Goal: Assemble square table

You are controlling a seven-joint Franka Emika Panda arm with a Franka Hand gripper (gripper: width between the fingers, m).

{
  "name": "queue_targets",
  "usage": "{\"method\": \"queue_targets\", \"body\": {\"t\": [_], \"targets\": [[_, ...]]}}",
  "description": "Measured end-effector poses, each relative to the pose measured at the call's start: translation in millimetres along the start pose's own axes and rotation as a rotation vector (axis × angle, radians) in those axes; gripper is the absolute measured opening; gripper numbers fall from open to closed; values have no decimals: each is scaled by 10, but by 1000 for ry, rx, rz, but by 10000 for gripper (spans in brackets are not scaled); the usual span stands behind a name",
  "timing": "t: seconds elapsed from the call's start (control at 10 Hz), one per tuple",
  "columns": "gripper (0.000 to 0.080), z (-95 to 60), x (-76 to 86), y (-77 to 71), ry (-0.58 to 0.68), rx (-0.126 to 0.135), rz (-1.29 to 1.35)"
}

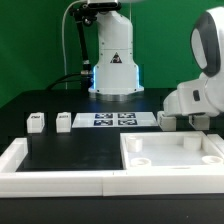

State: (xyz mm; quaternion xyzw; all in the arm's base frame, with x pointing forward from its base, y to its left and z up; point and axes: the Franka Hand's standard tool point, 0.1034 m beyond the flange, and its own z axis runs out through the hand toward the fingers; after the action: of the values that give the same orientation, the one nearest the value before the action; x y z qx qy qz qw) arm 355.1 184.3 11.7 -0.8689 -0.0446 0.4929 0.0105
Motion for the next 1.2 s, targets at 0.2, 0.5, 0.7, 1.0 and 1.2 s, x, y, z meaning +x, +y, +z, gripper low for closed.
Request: {"method": "queue_targets", "body": {"t": [0.2,0.5,0.7,1.0,1.2], "targets": [[649,21,19,3,6,1,0],[649,26,29,-2,9,1,0],[638,27,31,-2,8,1,0],[286,29,31,-3,8,2,0],[286,30,31,-3,8,2,0]]}}
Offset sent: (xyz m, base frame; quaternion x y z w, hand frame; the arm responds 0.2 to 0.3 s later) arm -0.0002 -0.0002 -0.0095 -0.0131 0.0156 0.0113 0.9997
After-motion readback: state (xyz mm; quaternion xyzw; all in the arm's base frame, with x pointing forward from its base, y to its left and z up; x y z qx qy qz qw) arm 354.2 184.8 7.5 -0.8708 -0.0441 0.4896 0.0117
